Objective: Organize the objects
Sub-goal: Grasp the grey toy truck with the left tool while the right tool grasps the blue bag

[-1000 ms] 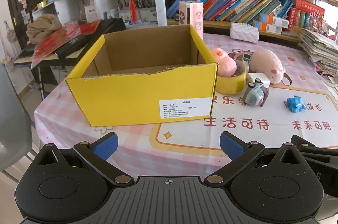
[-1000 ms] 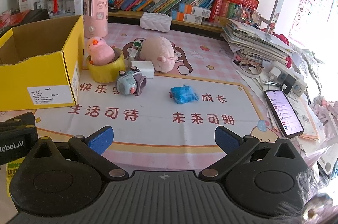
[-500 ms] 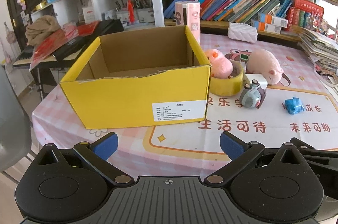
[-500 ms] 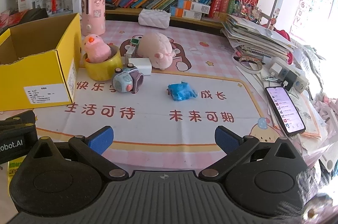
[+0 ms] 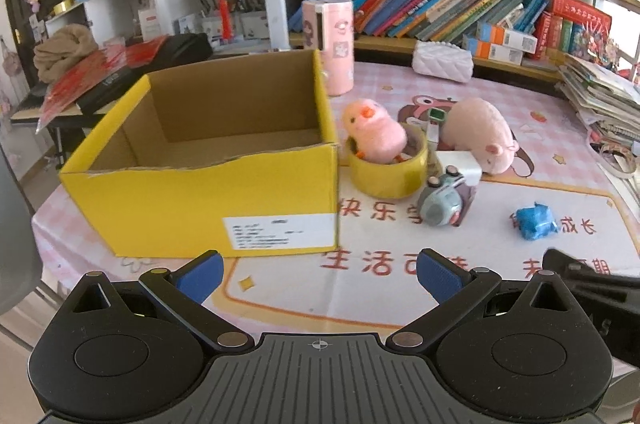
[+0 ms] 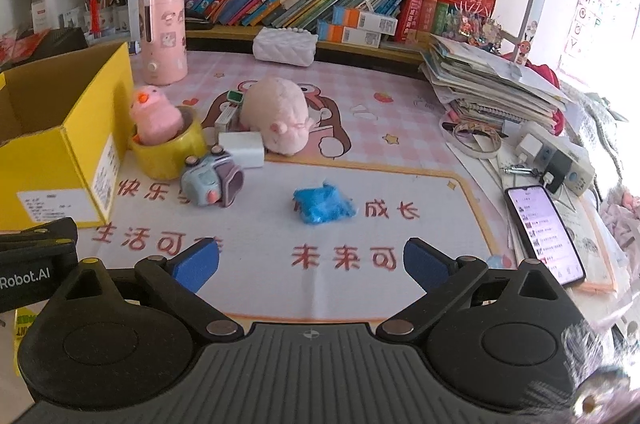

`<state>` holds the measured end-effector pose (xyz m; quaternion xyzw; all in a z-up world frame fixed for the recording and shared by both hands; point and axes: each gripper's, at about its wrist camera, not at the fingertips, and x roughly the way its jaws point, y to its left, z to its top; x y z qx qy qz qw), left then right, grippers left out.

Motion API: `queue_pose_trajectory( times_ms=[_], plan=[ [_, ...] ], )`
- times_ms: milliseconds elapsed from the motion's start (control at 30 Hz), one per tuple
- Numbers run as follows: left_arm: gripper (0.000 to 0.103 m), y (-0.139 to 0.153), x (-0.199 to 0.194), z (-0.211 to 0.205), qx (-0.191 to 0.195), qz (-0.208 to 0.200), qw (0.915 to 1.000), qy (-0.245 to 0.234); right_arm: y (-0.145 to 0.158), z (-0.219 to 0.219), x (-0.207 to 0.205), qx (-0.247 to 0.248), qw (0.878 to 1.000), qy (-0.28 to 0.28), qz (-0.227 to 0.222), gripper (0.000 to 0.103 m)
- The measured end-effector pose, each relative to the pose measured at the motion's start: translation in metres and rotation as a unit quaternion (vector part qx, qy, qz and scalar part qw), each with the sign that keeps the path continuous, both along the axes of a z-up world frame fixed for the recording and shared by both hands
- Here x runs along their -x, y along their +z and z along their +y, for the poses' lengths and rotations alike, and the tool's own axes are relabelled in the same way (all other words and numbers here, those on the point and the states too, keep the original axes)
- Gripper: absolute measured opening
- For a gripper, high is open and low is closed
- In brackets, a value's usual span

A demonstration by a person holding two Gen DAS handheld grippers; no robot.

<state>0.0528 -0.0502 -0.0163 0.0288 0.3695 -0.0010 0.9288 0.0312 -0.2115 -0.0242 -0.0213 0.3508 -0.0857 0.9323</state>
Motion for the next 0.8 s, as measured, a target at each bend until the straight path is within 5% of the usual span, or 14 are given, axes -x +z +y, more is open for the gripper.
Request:
queue_pose_trajectory(
  times_ms=[400,600,800],
  plan=[
    [0.103,-0.001,-0.016,-0.036,-0.032,-0.012,0.9994,0.007,-0.005,-0.045,-0.037,-0.028,0.999,0.044,-0.016,0.074],
    [0.103,-0.003,-0.018,-0.046,-0.011,-0.031,0.9994,0.007,-0.014,-0.065,-0.056,-0.054,0.997,0.048,0.001,0.073],
    [0.103,-0.010,-0.025,-0.065,-0.031,-0.014,0.9993,-0.017,-0.026,-0.077,-0.076,-0.046,0.997,0.061,0.023,0.073]
  ],
)
